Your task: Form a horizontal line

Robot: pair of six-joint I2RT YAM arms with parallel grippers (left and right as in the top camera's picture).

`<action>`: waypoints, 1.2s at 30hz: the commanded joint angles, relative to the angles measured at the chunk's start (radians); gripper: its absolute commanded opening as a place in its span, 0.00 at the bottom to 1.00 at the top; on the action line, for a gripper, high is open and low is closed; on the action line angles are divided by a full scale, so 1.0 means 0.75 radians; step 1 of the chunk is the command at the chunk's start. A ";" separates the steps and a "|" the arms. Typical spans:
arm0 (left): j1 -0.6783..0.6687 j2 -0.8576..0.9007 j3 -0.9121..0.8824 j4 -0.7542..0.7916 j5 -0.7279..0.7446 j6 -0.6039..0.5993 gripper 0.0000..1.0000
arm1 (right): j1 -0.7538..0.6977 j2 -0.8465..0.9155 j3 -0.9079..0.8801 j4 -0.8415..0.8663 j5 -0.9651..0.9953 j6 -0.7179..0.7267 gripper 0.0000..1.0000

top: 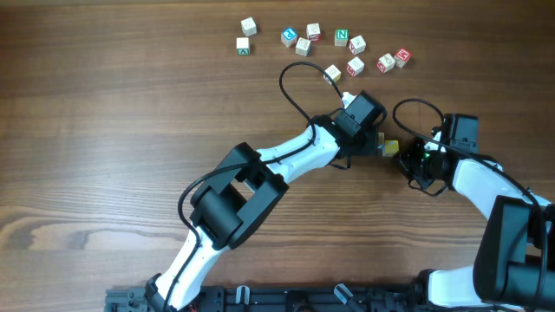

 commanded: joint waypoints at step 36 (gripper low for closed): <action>-0.003 0.042 -0.006 -0.005 -0.019 0.020 0.11 | 0.047 0.034 -0.020 0.208 -0.079 0.180 0.05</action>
